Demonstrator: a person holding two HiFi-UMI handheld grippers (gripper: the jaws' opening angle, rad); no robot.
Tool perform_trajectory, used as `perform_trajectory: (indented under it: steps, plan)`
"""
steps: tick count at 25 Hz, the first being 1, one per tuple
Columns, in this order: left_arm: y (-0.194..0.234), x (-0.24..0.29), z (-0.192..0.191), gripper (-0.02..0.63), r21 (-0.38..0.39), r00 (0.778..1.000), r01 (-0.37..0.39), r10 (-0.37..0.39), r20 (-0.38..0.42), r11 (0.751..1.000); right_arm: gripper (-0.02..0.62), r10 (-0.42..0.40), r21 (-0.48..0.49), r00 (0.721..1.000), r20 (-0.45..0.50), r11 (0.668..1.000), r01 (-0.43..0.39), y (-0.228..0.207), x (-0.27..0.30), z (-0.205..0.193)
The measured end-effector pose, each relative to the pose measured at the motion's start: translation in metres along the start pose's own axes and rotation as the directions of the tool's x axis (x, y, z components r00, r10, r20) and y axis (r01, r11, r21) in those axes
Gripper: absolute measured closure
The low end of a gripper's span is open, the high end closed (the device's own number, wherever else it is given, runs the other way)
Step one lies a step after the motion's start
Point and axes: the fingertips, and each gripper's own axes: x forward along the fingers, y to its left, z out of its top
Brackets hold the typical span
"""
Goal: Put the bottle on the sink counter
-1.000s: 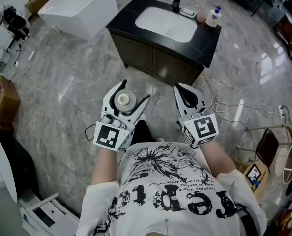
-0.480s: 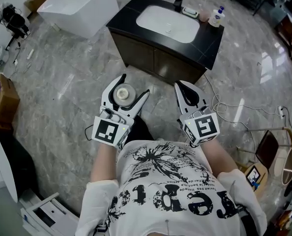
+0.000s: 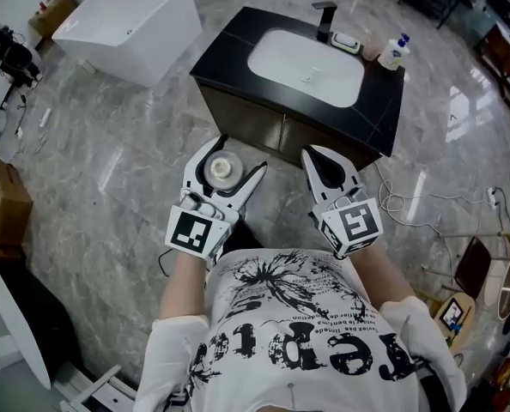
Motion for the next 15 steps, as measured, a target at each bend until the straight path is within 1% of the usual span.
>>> perform_trajectory:
  steps: [2,3,5,8,12,15]
  plan:
    - [0.04,0.018,0.004,0.258,-0.025,0.999,0.029,-0.028,0.04,0.999,0.581,-0.023,0.007,1.0,-0.01,1.0,0.023,-0.004,0.042,0.004]
    - [0.06,0.028,0.003,0.258,-0.033,0.998,0.045,-0.043,0.047,0.998,0.581,-0.039,0.01,0.999,-0.014,0.999,0.039,-0.009,0.064,0.007]
    - [0.104,0.048,0.0,0.258,-0.034,0.997,0.074,-0.072,0.037,0.997,0.581,-0.07,0.017,0.997,-0.018,0.997,0.07,-0.019,0.109,0.012]
    - [0.168,0.076,-0.012,0.258,-0.008,0.992,0.127,-0.127,-0.021,0.992,0.581,-0.12,0.026,0.992,-0.025,0.992,0.121,-0.034,0.175,0.018]
    - [0.24,0.115,-0.013,0.258,-0.031,0.983,0.182,-0.181,0.028,0.983,0.581,-0.192,0.051,0.981,-0.037,0.98,0.194,-0.055,0.25,0.02]
    - [0.283,0.141,-0.02,0.258,-0.039,0.975,0.222,-0.221,0.022,0.974,0.581,-0.223,0.056,0.973,-0.054,0.973,0.226,-0.065,0.293,0.017]
